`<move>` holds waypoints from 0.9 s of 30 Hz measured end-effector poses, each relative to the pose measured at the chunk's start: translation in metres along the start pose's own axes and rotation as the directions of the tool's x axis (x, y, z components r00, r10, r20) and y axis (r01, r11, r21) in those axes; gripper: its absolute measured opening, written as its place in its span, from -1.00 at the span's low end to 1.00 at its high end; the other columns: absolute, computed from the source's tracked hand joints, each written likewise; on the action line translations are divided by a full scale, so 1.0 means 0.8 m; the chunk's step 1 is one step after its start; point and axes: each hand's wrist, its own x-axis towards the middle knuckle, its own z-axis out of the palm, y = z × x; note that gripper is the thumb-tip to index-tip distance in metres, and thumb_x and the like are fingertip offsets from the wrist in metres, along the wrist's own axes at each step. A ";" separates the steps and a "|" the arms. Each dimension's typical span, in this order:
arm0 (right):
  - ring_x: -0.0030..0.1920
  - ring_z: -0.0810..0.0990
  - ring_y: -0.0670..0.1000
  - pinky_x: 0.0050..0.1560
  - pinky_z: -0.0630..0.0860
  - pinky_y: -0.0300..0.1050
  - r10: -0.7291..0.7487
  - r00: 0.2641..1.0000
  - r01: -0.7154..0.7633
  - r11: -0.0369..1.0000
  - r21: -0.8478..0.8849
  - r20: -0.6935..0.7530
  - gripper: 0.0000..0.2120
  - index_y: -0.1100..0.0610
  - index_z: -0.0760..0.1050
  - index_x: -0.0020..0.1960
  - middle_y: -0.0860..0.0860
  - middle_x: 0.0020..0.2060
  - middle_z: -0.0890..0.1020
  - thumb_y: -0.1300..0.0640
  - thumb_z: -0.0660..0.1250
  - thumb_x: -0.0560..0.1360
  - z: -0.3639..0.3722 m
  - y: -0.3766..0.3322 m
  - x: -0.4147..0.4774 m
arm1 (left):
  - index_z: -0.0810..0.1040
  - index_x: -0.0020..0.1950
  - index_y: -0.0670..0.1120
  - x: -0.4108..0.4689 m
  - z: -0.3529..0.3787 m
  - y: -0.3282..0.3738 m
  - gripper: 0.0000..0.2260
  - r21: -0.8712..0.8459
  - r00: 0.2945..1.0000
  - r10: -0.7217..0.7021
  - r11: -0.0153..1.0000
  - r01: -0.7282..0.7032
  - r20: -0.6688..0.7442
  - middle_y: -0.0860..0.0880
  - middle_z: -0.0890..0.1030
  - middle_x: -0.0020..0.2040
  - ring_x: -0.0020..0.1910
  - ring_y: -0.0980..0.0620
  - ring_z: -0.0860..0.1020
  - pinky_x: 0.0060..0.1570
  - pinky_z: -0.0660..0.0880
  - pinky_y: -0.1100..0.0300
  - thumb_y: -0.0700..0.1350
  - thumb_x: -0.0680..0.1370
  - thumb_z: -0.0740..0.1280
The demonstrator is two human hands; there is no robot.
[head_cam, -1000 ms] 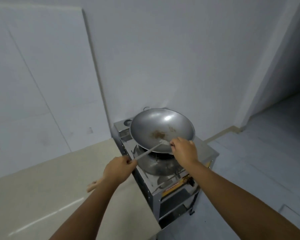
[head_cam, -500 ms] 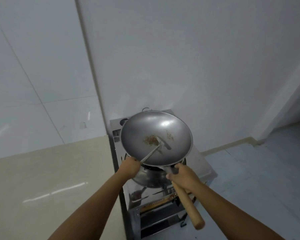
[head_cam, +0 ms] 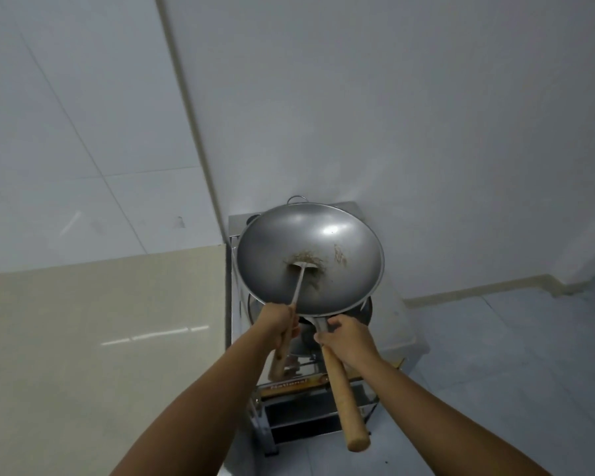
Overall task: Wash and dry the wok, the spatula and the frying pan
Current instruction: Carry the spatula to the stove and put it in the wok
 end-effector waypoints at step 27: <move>-0.18 0.64 -0.01 -0.06 0.61 0.00 -0.055 0.992 0.066 0.993 -0.100 0.114 -0.77 0.08 0.64 -0.10 0.01 -0.22 0.67 -0.08 0.39 0.46 -0.027 0.017 0.008 | 0.56 0.23 -0.10 -0.002 0.020 -0.030 -0.73 0.676 0.920 0.392 0.680 -0.285 -0.005 -0.08 0.64 0.02 -0.04 0.00 0.59 0.04 0.54 0.10 -0.01 0.61 0.26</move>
